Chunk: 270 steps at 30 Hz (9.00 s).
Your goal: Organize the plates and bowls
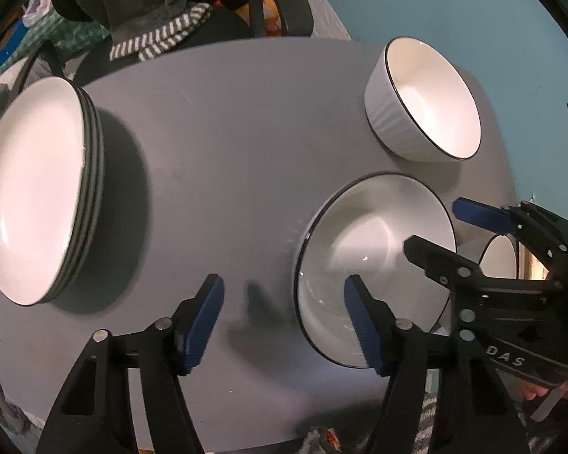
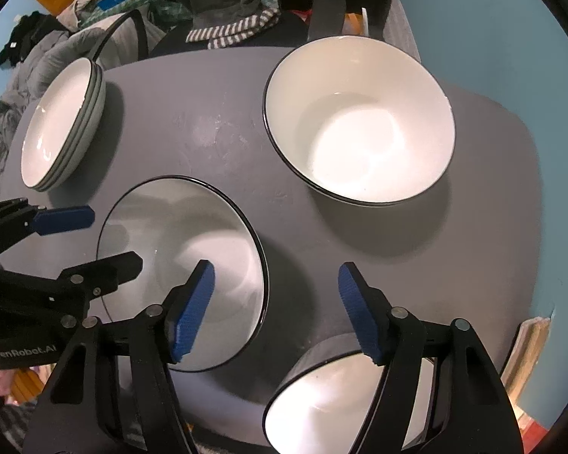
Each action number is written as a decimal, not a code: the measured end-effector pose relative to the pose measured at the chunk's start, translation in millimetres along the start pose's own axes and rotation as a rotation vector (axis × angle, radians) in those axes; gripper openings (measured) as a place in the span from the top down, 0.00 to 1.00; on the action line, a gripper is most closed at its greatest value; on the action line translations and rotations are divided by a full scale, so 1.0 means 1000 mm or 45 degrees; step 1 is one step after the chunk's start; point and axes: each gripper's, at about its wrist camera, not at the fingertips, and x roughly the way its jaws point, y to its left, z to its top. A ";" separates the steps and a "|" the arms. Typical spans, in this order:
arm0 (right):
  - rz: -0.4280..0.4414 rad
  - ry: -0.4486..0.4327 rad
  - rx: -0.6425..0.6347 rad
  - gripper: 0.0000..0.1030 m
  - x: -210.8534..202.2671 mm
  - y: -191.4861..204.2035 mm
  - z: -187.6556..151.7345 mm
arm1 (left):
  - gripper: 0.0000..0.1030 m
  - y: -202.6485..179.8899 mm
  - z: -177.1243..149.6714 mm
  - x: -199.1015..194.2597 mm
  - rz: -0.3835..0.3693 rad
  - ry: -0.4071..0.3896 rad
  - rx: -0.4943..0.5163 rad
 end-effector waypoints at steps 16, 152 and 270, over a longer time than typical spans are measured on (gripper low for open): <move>0.010 0.086 -0.010 0.57 0.015 -0.002 0.000 | 0.72 0.003 0.001 0.019 -0.014 0.075 -0.063; 0.054 0.283 0.352 0.74 -0.021 -0.107 0.091 | 0.76 -0.074 0.139 -0.005 -0.030 0.075 0.137; -0.027 0.048 0.709 0.61 -0.021 -0.115 -0.143 | 0.59 -0.126 -0.010 0.042 -0.062 0.253 0.424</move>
